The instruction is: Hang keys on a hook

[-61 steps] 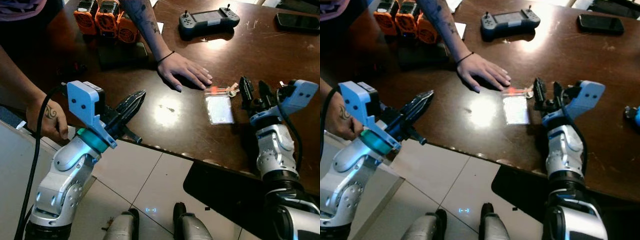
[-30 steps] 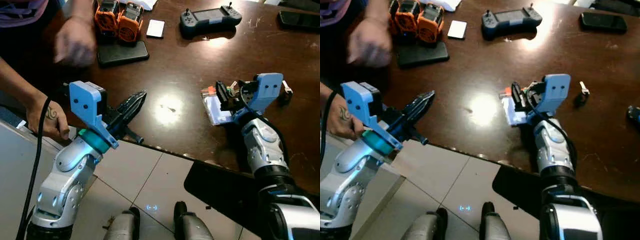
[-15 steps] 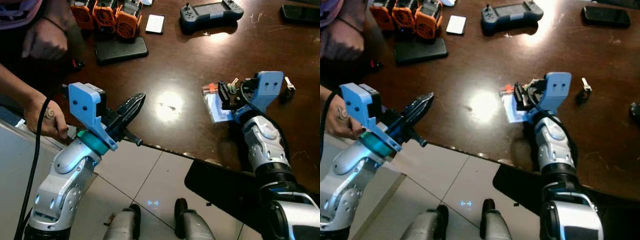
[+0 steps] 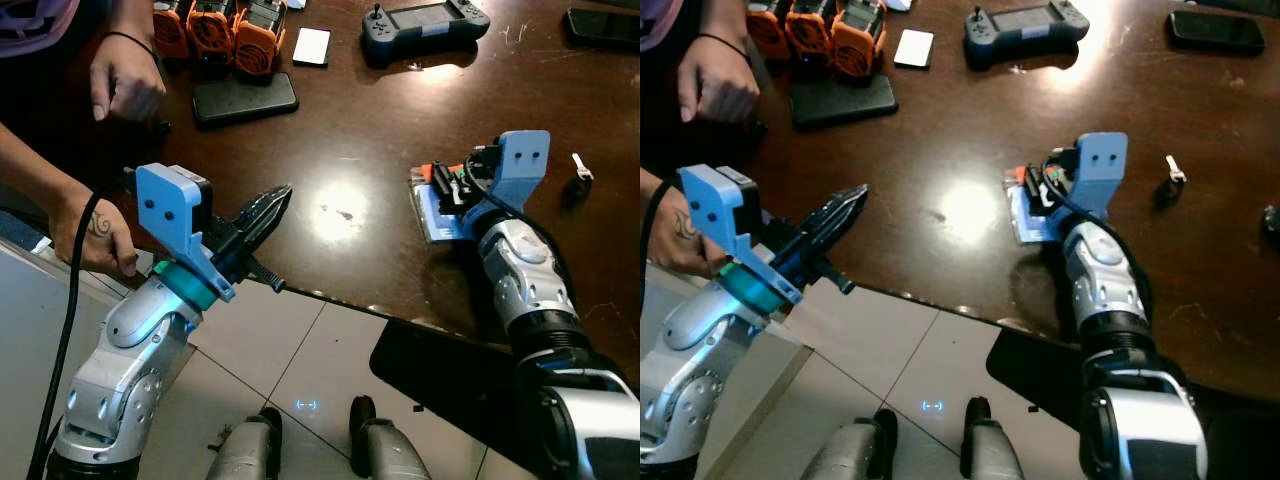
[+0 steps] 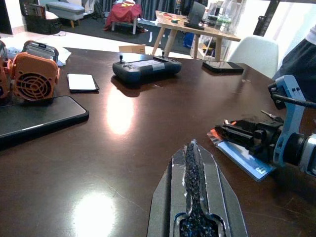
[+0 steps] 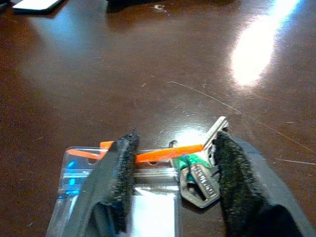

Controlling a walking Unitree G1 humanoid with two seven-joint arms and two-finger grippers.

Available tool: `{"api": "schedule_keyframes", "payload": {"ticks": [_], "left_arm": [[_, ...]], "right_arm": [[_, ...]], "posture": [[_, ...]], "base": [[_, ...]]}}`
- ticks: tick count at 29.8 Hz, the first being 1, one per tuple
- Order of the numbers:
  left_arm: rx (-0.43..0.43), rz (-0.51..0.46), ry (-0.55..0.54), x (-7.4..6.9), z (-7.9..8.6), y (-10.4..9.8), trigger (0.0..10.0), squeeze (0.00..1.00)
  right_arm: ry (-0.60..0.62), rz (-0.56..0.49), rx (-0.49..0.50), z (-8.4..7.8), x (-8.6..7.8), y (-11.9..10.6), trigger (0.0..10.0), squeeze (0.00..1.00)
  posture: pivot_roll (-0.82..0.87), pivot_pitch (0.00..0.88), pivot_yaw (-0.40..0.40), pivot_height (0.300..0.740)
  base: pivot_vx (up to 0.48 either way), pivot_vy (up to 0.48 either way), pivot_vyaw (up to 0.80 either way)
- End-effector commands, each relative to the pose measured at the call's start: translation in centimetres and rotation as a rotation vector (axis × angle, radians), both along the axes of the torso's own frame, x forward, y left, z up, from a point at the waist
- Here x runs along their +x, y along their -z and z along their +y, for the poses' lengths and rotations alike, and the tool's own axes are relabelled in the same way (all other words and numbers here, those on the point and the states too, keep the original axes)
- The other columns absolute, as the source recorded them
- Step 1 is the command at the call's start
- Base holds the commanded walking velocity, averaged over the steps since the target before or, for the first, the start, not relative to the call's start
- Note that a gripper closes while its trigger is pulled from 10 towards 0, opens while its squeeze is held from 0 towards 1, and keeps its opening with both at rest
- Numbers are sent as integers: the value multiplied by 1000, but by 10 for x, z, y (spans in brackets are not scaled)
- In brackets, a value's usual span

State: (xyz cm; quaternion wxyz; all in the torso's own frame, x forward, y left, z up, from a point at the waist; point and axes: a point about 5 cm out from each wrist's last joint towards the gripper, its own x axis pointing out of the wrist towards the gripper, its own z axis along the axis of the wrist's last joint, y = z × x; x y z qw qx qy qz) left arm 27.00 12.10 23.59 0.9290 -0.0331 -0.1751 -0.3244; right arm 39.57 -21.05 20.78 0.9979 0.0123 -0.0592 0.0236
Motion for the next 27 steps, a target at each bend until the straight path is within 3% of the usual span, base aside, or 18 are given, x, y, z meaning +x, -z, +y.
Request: {"api": "schedule_keyframes", "payload": {"ticks": [1, 11, 21, 22, 23, 25, 26, 27], "left_arm": [[3, 9, 3, -2, 0, 1, 10000, 0], [0, 5, 1, -1, 0, 0, 10000, 0], [-3, -2, 0, 1, -2, -1, 10000, 0], [-5, -4, -2, 1, -2, -1, 10000, 0], [-6, -8, -4, 2, -2, -2, 10000, 0], [-6, -8, -4, 2, -2, -2, 10000, 0], [-10, -15, -7, 3, -2, -3, 10000, 0], [-10, -15, -7, 3, -2, -3, 10000, 0]], "right_arm": [[32, 140, 16, -7, -4, 28, 0, 0], [26, 140, 34, -9, -5, 28, 0, 0], [-14, 42, 41, -4, -4, 12, 0, 0], [-43, -9, 50, -2, -4, 4, 3098, 0], [-87, -74, 64, 2, -5, -6, 10000, 0], [-87, -74, 64, 2, -5, -6, 10000, 0], [-158, -161, 100, 8, -9, -19, 10000, 0], [-158, -161, 100, 8, -9, -19, 10000, 0]], "posture": [[120, 346, 108, 740], [113, 344, 105, 740], [108, 330, 97, 740], [107, 325, 94, 740], [104, 319, 90, 740], [104, 319, 90, 740], [100, 311, 84, 740], [100, 311, 84, 740]], "base": [[0, 0, 0], [0, 0, 0], [0, 0, 0], [0, 0, 0], [0, 0, 0], [0, 0, 0], [0, 0, 0], [0, 0, 0]]}}
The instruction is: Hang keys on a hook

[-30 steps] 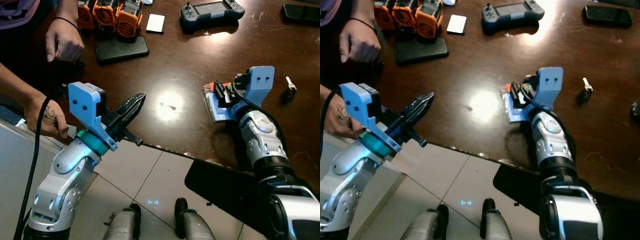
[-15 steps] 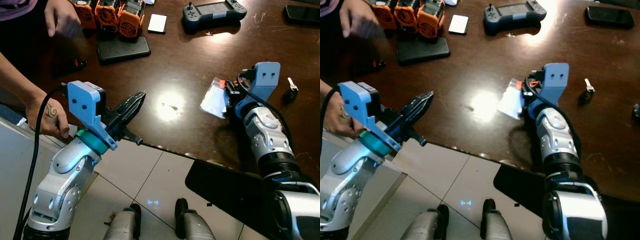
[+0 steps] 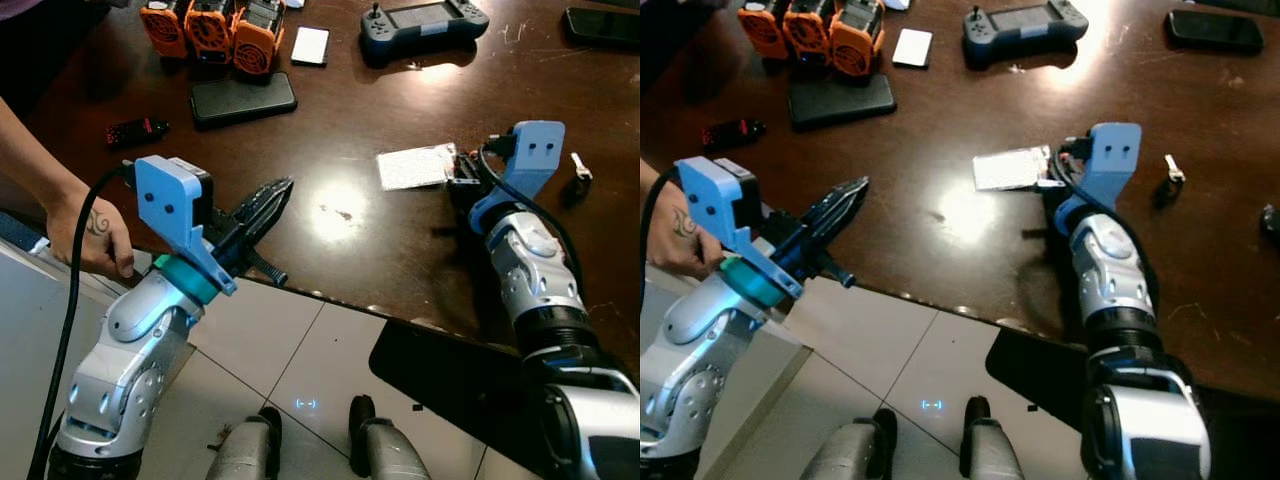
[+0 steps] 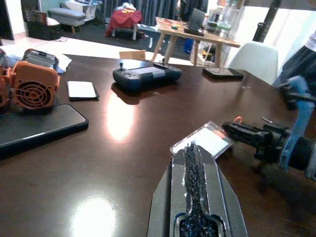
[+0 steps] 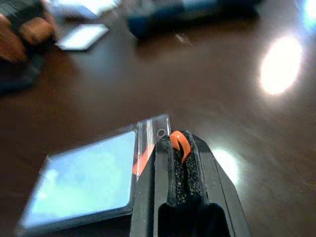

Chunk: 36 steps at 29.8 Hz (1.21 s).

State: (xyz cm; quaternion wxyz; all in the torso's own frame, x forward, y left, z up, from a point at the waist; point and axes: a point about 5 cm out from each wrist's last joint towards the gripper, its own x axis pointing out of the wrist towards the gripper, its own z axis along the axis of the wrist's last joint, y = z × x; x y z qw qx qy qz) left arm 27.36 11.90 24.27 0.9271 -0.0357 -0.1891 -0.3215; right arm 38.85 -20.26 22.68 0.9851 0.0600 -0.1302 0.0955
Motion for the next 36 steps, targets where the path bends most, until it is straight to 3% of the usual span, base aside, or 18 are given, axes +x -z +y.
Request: {"api": "schedule_keyframes", "payload": {"ticks": [1, 3, 5, 12, 18, 20, 23, 28, 36], "left_arm": [[0, 2, -8, 0, 1, 3, 10000, 0], [0, 2, -8, 0, 1, 3, 10000, 0], [-17, -19, -18, 5, 1, -1, 10000, 0], [-47, -46, -26, 11, -1, -5, 10000, 0], [-83, -56, -29, 17, -3, -7, 10000, 0], [-107, -11, -54, 24, -1, -2, 10000, 0], [-108, 74, -91, 32, 2, 7, 10000, 0], [-110, 103, -100, 32, 6, 13, 10000, 0], [-106, 69, -61, 27, 8, 11, 10000, 0]], "right_arm": [[-73, -86, 42, 4, -6, -11, 10000, 0], [-73, -86, 42, 4, -6, -11, 10000, 0], [-198, -173, 36, 11, -18, -24, 10000, 0], [-268, -194, -16, 13, -25, -30, 10000, 0], [-365, -186, -69, 26, -30, -33, 10000, 0], [-556, -176, -160, 52, -45, -23, 10000, 0], [-649, -160, -172, 66, -52, -14, 10000, 0], [-669, -138, -146, 70, -52, -7, 10000, 0], [-741, -119, -164, 78, -55, -3, 10000, 0]], "posture": [[96, 305, 81, 740], [96, 305, 81, 740], [75, 274, 58, 740], [53, 226, 28, 740], [43, 193, 15, 740], [38, 162, 7, 740], [48, 152, 1, 740], [63, 135, -5, 740], [77, 116, -13, 740]], "base": [[0, 0, 0], [0, 0, 0], [0, 0, 0], [0, 0, 0], [0, 0, 0], [0, 0, 0], [0, 0, 0], [-261, 0, 0], [-421, 0, 0]]}}
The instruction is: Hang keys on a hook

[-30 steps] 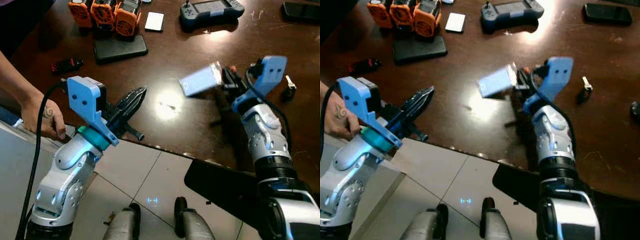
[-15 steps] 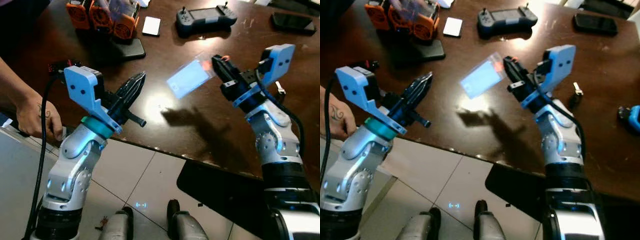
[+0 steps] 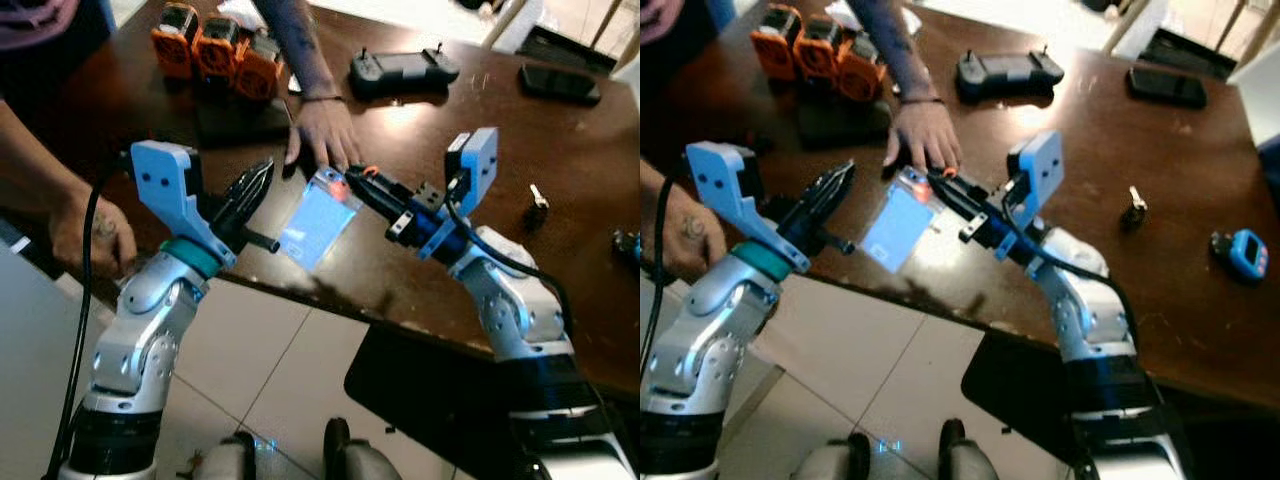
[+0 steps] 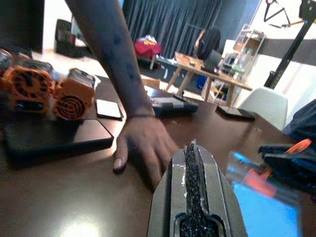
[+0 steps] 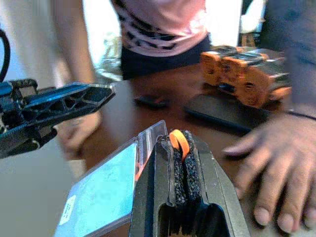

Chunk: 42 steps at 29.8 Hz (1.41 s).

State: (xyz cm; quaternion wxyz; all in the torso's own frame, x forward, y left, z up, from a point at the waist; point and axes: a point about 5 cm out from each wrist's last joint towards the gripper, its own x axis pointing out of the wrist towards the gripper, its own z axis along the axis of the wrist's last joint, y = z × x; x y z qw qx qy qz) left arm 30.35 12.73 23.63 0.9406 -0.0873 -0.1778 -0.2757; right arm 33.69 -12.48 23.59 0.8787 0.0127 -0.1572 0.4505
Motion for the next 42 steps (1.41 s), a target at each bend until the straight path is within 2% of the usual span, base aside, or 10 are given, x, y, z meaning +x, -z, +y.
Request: {"api": "schedule_keyframes", "payload": {"ticks": [1, 16, 26, 29, 30, 31, 39, 40, 41, 42], "left_arm": [[-1, 3, 18, -3, 0, 5, 10000, 0], [9, -17, 84, -5, 2, 3, 10000, 0], [-22, -37, 197, -9, 0, -3, 10000, 0], [-55, -12, 352, -18, -4, -5, 10000, 0], [-55, -12, 352, -18, -4, -5, 10000, 0], [-67, 3, 439, -24, -5, -7, 10000, 0], [-48, 22, 640, -35, 3, -21, 10000, 0], [-28, 22, 649, -34, 7, -24, 10000, 918], [-28, 22, 649, -34, 7, -24, 10000, 918], [-2, 18, 644, -32, 9, -26, 10000, 1000]], "right_arm": [[-24, 21, -6, 1, -4, 6, 10000, 0], [-53, 16, -41, 5, -3, 9, 10000, 0], [-197, -37, -6, 8, -12, -1, 10000, 0], [-295, -67, -12, 5, -20, -8, 10000, 0], [-295, -67, -12, 5, -20, -8, 10000, 0], [-325, -77, -29, 2, -22, -11, 10000, 0], [-406, -110, -79, -15, -28, -23, 10000, 0], [-422, -122, -95, -19, -29, -27, 10000, 0], [-422, -122, -95, -19, -29, -27, 10000, 0], [-428, -131, -104, -21, -30, -29, 10000, 0]], "posture": [[78, 114, -14, 740], [75, 85, -15, 740], [83, 79, -12, 740], [81, 74, -7, 740], [81, 74, -7, 740], [80, 73, -5, 740], [90, 73, -1, 740], [92, 70, 4, 740], [92, 70, 4, 740], [93, 70, 6, 740]], "base": [[-394, 0, 0], [-335, 0, 0], [-224, 0, 0], [0, 0, 0], [0, 0, 0], [0, 0, 0], [0, 0, 0], [0, 0, 0], [0, 0, 0], [0, 0, 0]]}}
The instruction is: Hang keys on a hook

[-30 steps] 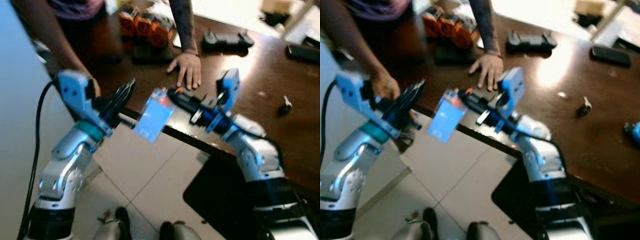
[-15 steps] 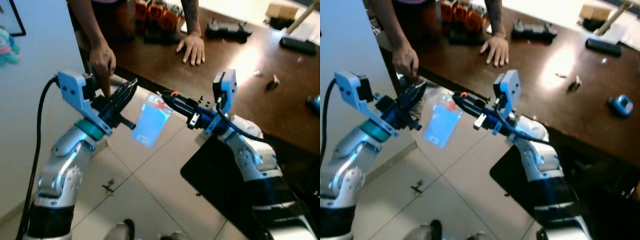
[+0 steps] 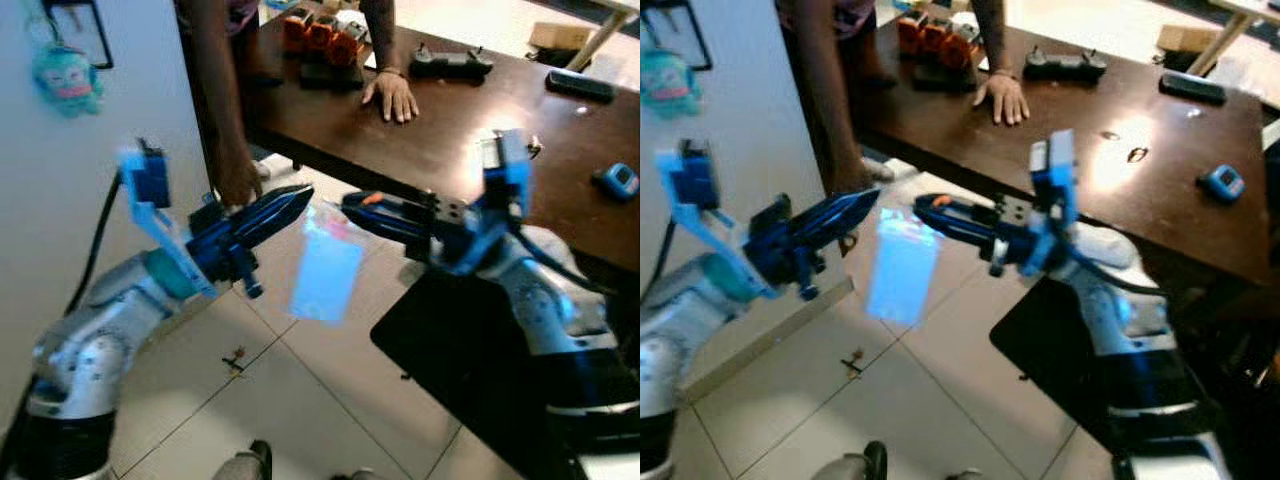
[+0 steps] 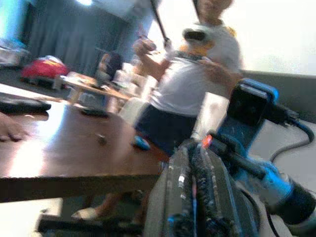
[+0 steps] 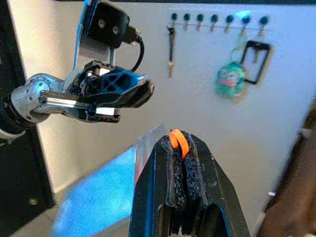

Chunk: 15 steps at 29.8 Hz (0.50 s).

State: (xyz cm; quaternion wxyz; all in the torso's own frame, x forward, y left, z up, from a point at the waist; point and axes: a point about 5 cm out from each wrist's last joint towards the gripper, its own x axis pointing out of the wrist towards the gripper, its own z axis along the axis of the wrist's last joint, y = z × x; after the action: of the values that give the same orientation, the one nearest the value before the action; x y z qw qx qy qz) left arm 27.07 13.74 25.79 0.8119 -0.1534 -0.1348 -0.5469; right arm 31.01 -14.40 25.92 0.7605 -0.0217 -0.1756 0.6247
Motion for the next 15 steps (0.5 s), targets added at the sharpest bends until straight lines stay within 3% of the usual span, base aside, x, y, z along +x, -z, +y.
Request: {"api": "schedule_keyframes", "payload": {"ticks": [1, 15], "left_arm": [[39, -23, 15, 3, 1, -6, 10000, 1000], [164, -44, 11, 3, 3, 6, 10000, 1000]], "right_arm": [[-29, -33, -3, -3, -4, -8, 10000, 0], [-44, -47, 5, -5, -9, -12, 10000, 0]], "posture": [[92, 68, 10, 740], [88, 70, 16, 740]], "base": [[0, 0, 0], [0, 0, 0]]}}
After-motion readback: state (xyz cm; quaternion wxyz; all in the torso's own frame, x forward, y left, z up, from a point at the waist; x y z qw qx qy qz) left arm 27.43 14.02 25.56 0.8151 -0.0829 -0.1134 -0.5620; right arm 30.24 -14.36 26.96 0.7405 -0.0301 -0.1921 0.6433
